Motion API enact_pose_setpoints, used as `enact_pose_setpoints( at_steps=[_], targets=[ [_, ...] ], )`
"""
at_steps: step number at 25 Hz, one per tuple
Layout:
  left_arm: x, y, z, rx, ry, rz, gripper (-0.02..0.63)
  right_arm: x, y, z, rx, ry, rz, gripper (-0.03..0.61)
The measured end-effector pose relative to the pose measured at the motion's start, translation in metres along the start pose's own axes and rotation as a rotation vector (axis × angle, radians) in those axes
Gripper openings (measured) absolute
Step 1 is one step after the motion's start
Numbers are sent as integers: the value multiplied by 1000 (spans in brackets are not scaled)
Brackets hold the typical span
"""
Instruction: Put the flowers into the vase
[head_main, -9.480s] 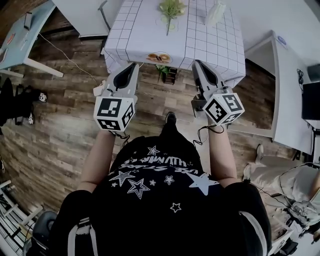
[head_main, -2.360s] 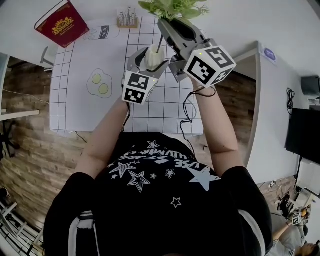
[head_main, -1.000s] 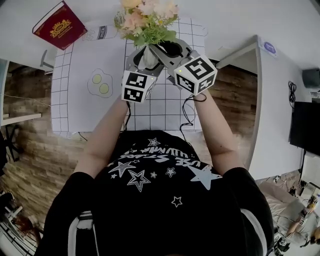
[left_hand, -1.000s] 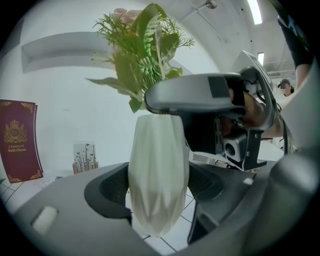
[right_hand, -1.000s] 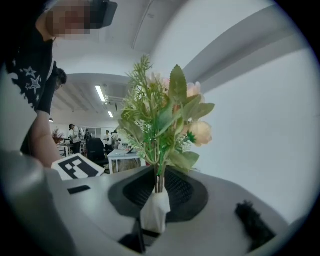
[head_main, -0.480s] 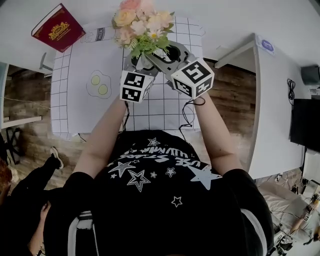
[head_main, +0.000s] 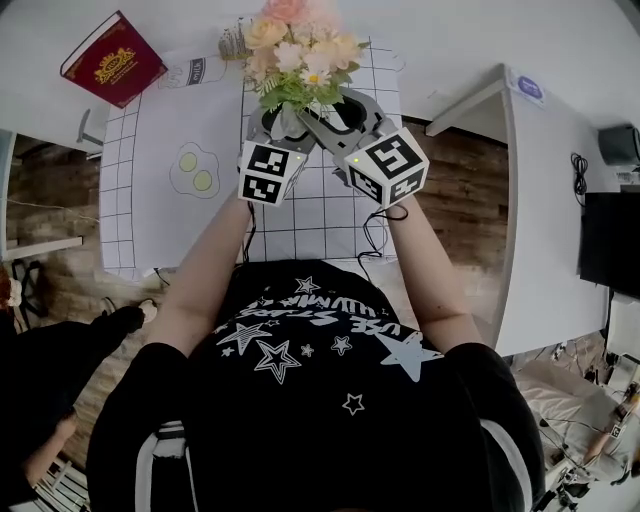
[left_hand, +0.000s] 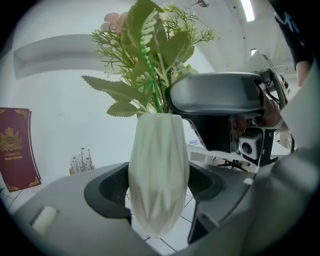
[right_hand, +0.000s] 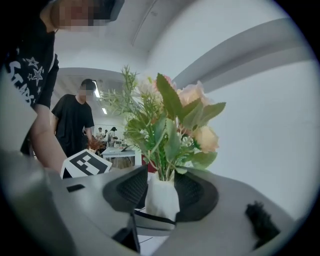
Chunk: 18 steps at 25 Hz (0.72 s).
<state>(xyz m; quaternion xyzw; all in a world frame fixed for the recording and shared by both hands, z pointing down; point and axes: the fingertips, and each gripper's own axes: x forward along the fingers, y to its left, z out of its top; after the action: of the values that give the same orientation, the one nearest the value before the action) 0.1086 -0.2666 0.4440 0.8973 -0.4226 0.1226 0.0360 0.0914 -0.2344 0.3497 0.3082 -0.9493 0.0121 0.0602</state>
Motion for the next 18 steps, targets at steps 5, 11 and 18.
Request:
enact_pose_setpoints(
  at_steps=[5, 11, 18],
  targets=[
    [-2, 7, -1, -44, -5, 18, 351, -6, -2, -1, 8, -7, -31, 161],
    [-2, 9, -3, -31, -4, 30, 354, -16, -1, -15, 43, 27, -42, 161],
    [0, 8, -6, -24, -5, 27, 366, -34, 2, -32, 83, 48, -56, 161]
  ],
)
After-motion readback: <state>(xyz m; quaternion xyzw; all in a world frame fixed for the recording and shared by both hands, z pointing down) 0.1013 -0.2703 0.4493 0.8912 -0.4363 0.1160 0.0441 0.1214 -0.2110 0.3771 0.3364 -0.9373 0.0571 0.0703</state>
